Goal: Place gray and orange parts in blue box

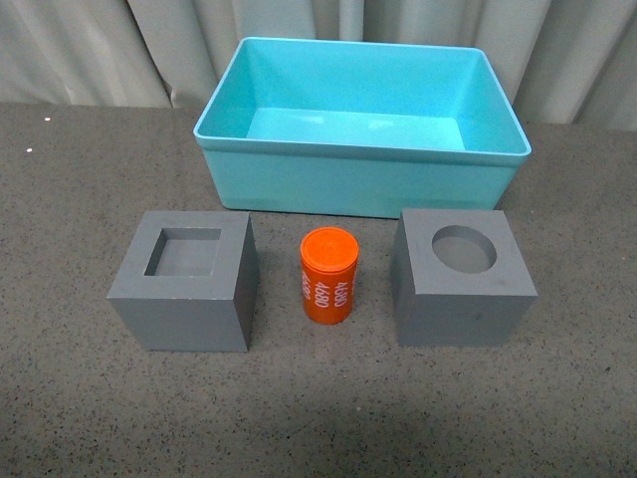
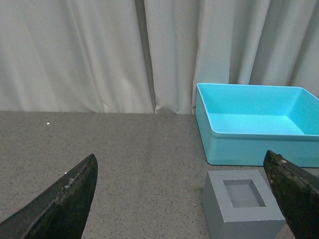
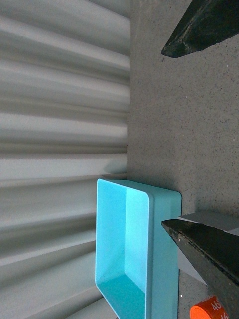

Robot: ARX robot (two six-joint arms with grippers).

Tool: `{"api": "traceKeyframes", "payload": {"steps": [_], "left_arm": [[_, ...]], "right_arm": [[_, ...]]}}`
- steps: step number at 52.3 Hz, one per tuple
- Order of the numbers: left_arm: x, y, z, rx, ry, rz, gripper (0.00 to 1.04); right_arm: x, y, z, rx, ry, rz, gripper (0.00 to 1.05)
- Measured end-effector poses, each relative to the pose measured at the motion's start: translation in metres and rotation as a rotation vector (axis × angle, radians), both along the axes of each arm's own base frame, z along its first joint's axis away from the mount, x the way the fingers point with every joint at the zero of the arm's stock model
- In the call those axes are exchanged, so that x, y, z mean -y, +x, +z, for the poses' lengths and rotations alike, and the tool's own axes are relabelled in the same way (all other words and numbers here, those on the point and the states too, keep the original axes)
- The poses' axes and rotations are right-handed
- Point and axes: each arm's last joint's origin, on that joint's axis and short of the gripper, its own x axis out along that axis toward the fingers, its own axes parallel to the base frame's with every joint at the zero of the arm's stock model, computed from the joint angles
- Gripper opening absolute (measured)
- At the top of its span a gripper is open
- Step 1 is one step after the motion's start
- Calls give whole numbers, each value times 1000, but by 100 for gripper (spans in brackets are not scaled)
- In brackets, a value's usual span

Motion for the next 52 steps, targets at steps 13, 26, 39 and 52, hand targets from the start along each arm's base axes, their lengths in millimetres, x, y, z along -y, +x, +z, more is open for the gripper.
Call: {"api": "traceKeyframes", "payload": {"steps": [13,26,39,52], "left_arm": [[0,0,0,0,0,0,98],[0,0,0,0,0,0,98],[0,0,0,0,0,0,98],[0,0,0,0,0,0,98]], "right_arm": [[0,0,0,0,0,0,95],[0,0,0,0,0,0,95],[0,0,0,0,0,0,95],[0,0,3,33,-61,-61,95]]}}
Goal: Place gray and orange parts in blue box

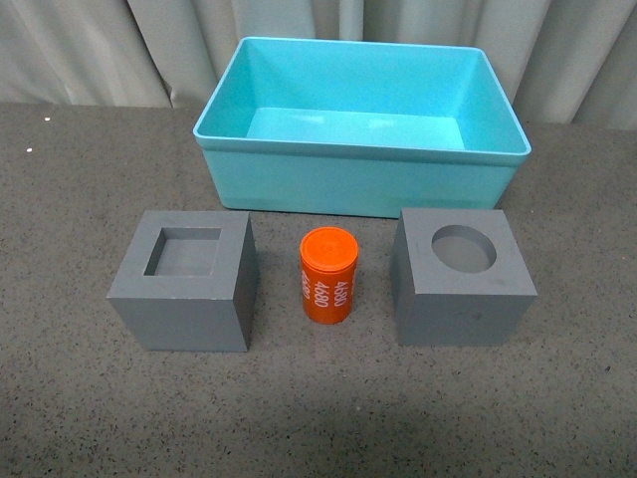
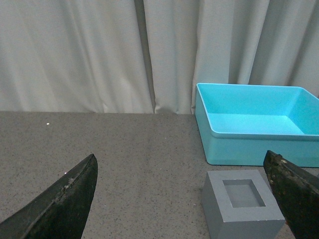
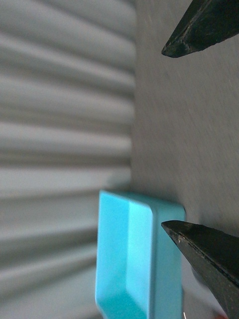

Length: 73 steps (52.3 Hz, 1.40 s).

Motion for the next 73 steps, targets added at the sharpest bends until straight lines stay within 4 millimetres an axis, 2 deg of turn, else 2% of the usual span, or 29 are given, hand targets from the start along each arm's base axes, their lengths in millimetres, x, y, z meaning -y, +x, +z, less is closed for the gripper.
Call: {"api": "traceKeyframes", "payload": {"steps": [4,8,10,15,19,24,31,35,44,53,60,73], "left_arm": [[0,0,0,0,0,1,98],[0,0,0,0,0,0,98],[0,0,0,0,0,0,98],[0,0,0,0,0,0,98],[0,0,0,0,0,0,98],[0,0,0,0,0,0,98],[0,0,0,0,0,0,98],[0,0,0,0,0,0,98],[0,0,0,0,0,0,98],[0,0,0,0,0,0,98],[0,0,0,0,0,0,98],[0,0,0,0,0,0,98]], "right_arm": [[-2,4,3,0,-150,-54,95],[-5,18,5,-98,-180,-32,95],[-7,27,6,-135,-174,-15,95],[-20,61,6,-281,-130,57,95],[-32,86,-4,-452,-82,120,95],[-44,115,-12,-573,-42,154,95],[-55,141,-19,-658,-18,181,95],[-65,160,-32,-746,-15,191,95],[-79,183,-54,-845,13,196,95],[-86,191,-62,-876,31,185,94],[-89,197,-68,-918,55,169,69],[-91,199,-70,-951,78,165,37]]}}
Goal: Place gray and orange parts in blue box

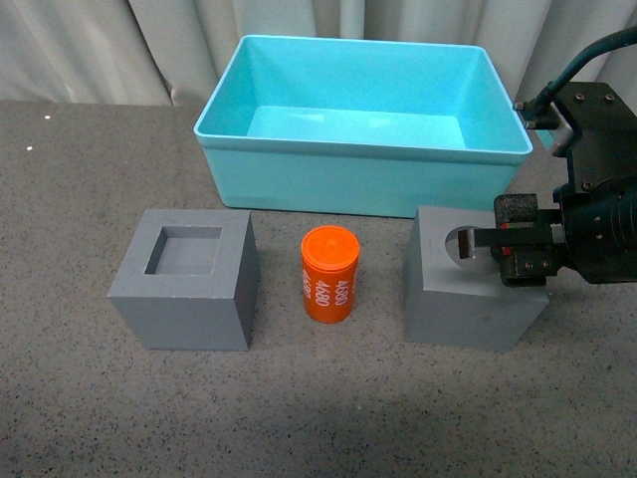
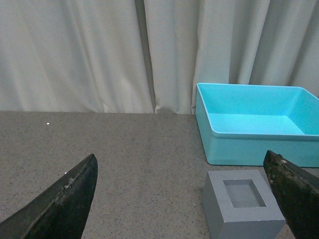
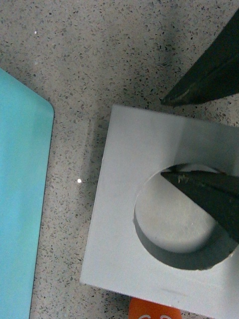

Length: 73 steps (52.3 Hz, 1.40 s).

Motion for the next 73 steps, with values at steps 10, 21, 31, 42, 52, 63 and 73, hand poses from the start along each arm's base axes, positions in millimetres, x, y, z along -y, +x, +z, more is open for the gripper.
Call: {"api": "traceKeyframes", "payload": {"steps": [10,21,31,42,52,63,73], "left_arm": [[0,0,0,0,0,0,98],[0,0,0,0,0,0,98],[0,0,0,0,0,0,98],[0,0,0,0,0,0,98],[0,0,0,0,0,0,98],[0,0,0,0,0,0,98],[0,0,0,0,0,0,98]], "right_arm": [[0,-1,4,-12,18,-16,18],[6,-18,40,93,88,15,17],[8,-21,95,282,168,58,17],[6,15,136,492,186,25,17],[-1,59,120,462,155,-9,17],[-7,95,85,343,131,2,17],[-6,118,62,273,107,-5,17]]}}
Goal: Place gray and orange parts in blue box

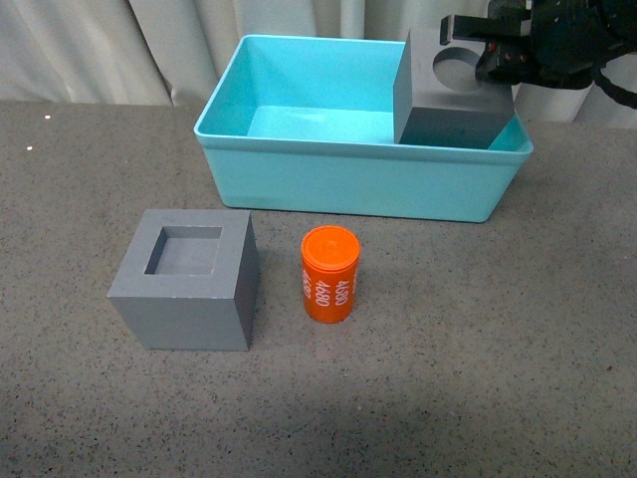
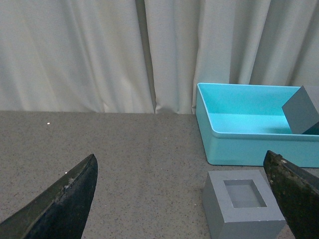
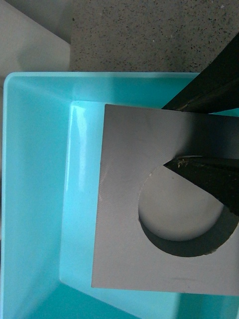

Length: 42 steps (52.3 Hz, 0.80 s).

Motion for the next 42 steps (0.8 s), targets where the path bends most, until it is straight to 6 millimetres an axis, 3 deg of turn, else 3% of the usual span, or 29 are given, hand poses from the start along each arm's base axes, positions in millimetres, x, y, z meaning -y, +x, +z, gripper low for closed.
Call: {"api": "traceKeyframes", "payload": {"steps": [20,29,42], "left_arm": [[0,0,0,0,0,0,98],[0,0,0,0,0,0,98],[0,0,0,0,0,0,98]], "right_arm": [[0,14,-33,-131,-1,-30,17],[1,17,-33,-133,-12,-44,17],[6,10,-20,-57,17,-50,62]]}}
